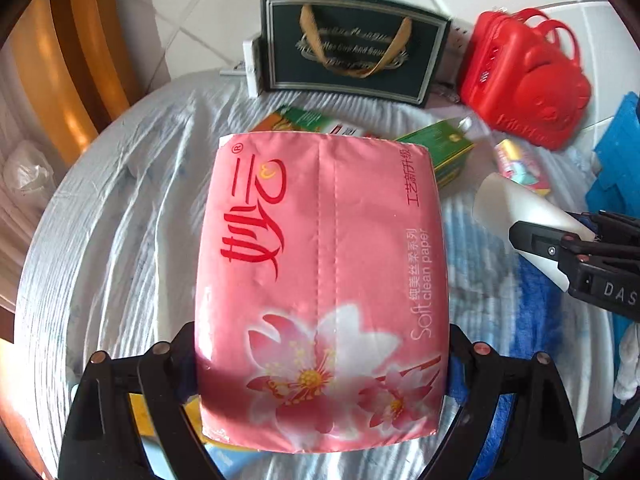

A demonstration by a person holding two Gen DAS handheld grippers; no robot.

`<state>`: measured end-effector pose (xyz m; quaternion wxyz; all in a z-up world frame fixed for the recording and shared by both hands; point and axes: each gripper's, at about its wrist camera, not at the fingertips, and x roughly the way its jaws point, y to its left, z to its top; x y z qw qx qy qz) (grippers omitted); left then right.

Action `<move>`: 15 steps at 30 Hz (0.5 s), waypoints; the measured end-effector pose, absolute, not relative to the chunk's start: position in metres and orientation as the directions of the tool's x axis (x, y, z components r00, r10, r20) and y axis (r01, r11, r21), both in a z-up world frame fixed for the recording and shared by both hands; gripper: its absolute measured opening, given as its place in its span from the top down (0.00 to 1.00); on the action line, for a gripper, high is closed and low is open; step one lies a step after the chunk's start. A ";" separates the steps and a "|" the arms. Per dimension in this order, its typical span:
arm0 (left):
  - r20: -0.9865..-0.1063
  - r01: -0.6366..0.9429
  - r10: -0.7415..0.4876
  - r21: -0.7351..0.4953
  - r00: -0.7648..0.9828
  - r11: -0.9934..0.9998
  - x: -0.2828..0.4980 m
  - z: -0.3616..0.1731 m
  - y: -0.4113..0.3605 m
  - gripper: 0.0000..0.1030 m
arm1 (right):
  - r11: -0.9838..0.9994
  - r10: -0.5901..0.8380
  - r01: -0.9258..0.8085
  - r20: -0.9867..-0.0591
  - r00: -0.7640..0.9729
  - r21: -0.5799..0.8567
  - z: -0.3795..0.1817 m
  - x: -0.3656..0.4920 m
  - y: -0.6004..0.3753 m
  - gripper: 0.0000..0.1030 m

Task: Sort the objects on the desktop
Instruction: 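Carry the tissue pack and paper roll into the blue crate and release both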

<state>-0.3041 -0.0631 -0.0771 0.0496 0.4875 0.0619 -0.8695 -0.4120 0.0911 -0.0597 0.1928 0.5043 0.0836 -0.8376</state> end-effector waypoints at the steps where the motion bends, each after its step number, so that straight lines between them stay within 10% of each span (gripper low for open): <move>1: -0.847 0.138 -0.022 -0.061 -0.531 -0.989 -0.299 -0.071 -0.060 0.12 | -0.915 -0.244 0.399 -0.865 -0.439 0.056 -0.047 -0.400 0.096 0.56; 15: -0.675 -0.082 0.093 -0.049 -0.732 -0.995 -0.211 0.061 0.034 0.12 | -0.972 -0.203 0.234 -0.570 -0.796 0.020 0.129 -0.243 0.195 0.56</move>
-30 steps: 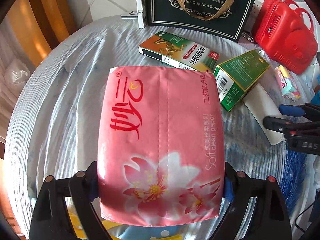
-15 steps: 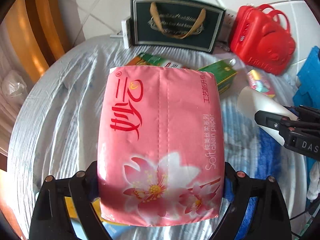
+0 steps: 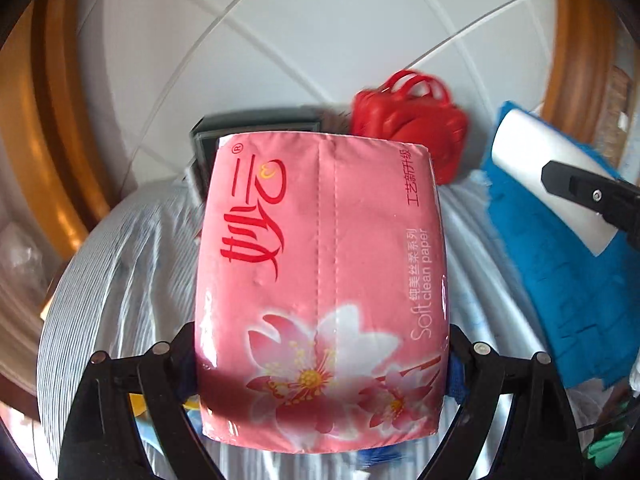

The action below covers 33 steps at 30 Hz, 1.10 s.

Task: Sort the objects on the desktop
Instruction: 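Carry the tissue pack and paper roll into the blue crate and release both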

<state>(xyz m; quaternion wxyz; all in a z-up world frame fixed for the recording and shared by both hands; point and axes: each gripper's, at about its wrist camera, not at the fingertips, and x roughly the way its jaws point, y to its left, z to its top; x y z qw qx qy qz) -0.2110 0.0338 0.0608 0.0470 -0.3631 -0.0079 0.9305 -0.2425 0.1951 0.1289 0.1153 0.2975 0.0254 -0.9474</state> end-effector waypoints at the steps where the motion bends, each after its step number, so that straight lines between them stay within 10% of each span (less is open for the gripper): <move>1: -0.658 -0.108 0.112 -0.047 -0.744 -0.993 -0.207 0.072 0.048 0.12 | -0.977 -0.186 0.211 -0.542 -0.819 0.017 0.140 -0.231 0.209 0.56; 14: -0.494 -0.487 0.441 -0.040 -0.749 -0.872 -0.165 0.181 0.295 0.12 | -0.986 0.143 -0.166 -0.384 -0.912 0.028 0.207 -0.109 0.434 0.56; 33: -0.654 -0.617 0.466 0.003 -0.597 -0.787 -0.156 0.142 0.539 0.12 | -0.938 0.245 -0.334 -0.510 -0.825 0.090 0.147 -0.051 0.659 0.56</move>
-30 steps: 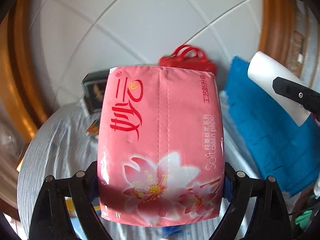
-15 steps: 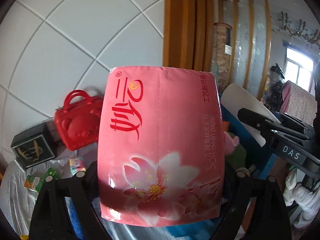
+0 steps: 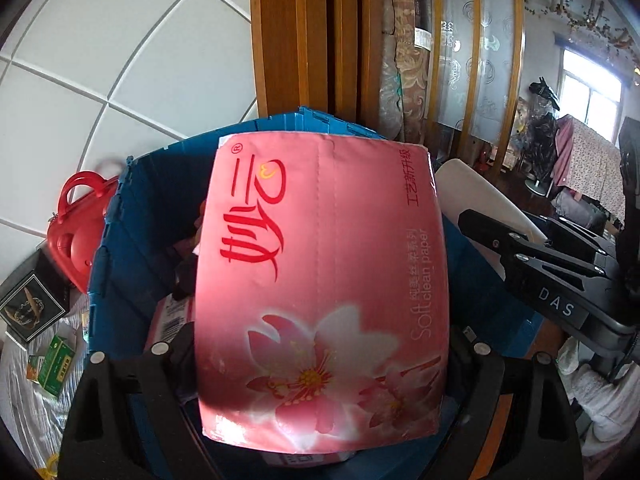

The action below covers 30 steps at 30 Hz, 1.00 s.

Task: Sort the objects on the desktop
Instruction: 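Carry the tissue pack and paper roll into the blue crate and release both, then withdraw both tools from the crate back over the bed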

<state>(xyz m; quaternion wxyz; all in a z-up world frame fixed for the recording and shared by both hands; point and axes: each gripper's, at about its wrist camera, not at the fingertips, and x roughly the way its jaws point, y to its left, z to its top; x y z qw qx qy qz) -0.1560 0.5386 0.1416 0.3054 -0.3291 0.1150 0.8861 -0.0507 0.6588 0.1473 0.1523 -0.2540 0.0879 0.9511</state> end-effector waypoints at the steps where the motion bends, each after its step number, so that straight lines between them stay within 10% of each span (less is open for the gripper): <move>1: -0.656 -0.613 0.460 0.005 -0.598 -0.790 -0.153 0.141 0.540 0.12 | -0.939 0.241 -0.331 -0.513 -0.824 0.090 0.143 -0.052 0.667 0.56; 19: -0.630 -0.584 0.425 0.056 -0.650 -0.810 -0.132 0.145 0.548 0.01 | -0.946 0.230 -0.317 -0.545 -0.806 0.070 0.124 -0.063 0.683 0.54; 30: -0.587 -0.543 0.414 0.052 -0.696 -0.838 -0.122 0.151 0.513 0.01 | -0.949 0.257 -0.312 -0.463 -0.849 0.046 0.151 -0.043 0.654 0.00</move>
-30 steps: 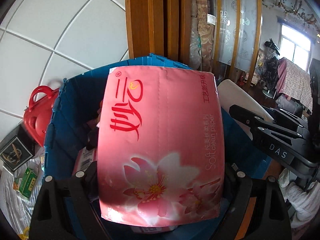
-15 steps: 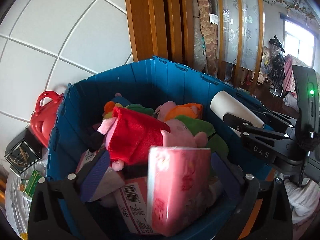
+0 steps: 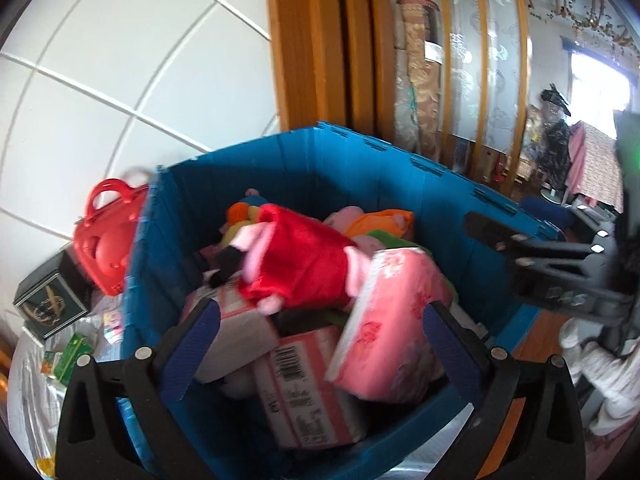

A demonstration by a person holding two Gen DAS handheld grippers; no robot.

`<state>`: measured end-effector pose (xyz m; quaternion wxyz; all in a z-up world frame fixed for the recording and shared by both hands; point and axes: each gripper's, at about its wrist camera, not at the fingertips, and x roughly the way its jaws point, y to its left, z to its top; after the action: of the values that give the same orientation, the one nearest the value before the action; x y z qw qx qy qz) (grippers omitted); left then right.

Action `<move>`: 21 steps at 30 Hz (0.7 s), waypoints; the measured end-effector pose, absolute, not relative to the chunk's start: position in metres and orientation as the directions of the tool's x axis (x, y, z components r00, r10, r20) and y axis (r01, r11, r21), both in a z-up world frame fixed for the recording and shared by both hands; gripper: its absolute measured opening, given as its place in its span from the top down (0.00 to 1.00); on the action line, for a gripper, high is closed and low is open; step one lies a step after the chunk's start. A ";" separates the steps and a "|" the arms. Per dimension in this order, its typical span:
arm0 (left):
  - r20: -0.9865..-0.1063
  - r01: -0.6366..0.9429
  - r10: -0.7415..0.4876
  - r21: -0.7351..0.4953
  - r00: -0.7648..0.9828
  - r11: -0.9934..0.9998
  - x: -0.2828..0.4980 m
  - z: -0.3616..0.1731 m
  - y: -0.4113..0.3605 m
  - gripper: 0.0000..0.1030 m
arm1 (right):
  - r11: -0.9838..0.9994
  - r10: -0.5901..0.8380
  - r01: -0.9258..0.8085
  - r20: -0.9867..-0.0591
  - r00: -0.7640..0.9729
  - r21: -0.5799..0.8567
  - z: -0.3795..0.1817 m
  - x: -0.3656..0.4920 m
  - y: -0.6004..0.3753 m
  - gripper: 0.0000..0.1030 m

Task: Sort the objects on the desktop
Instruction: 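Withdraw both tools from the crate back over the bed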

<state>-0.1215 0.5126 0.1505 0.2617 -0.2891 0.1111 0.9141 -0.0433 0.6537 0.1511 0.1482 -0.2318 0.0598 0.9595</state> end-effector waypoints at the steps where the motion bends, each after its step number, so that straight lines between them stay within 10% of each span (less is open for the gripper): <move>1: -0.578 -0.527 0.407 0.048 -0.708 -0.848 -0.120 0.151 0.505 0.01 | -0.952 0.251 -0.302 -0.447 -0.859 0.046 0.156 -0.041 0.648 0.00; 21: -0.551 -0.269 0.295 -0.130 -0.781 -0.954 -0.130 0.138 0.296 0.01 | -0.998 0.021 -0.039 -0.338 -0.941 0.046 0.194 -0.066 0.482 0.00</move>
<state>-0.1299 0.2961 0.1382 0.1493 -0.2955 -0.0223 0.9433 -0.0656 0.4824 0.1938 0.0153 -0.1713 0.0263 0.9848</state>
